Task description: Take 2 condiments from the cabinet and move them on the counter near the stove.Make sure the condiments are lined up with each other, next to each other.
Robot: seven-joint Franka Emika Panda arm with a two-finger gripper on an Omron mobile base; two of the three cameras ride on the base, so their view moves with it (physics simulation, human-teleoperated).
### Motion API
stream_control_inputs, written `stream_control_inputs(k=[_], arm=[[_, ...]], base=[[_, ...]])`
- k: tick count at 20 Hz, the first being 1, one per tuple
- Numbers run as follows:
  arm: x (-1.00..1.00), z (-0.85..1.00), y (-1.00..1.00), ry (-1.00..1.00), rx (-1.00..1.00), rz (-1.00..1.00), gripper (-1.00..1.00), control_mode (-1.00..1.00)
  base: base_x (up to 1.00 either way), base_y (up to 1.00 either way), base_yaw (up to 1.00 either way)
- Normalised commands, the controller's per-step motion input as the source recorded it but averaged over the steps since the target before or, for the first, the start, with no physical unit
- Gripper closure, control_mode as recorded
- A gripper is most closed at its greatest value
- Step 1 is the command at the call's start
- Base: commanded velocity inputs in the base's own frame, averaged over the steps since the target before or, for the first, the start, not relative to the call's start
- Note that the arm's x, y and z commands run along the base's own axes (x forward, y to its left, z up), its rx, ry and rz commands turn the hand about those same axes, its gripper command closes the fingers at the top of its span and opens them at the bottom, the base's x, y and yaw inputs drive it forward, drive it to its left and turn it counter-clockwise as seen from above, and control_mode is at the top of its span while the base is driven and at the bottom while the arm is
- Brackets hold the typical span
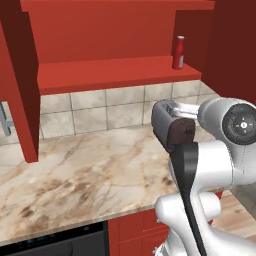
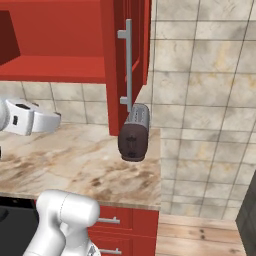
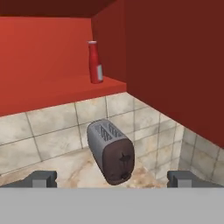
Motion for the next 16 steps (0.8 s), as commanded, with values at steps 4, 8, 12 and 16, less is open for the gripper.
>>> stream_control_inputs(k=[4, 8, 12, 16], arm=[[0.48, 0.25, 0.01, -0.12, -0.03, 0.0, -1.0, -1.0], [0.42, 0.41, 0.0, -0.03, -0.01, 0.0, -1.0, -1.0], [0.27, 0.55, 0.0, 0.08, 0.0, -0.01, -1.0, -1.0], [0.26, 0.43, 0.0, 0.15, 0.0, -0.02, -1.0, -1.0]], base=[[0.0, 0.0, 0.0], [0.0, 0.0, 0.0], [0.0, 0.0, 0.0], [0.0, 0.0, 0.0]])
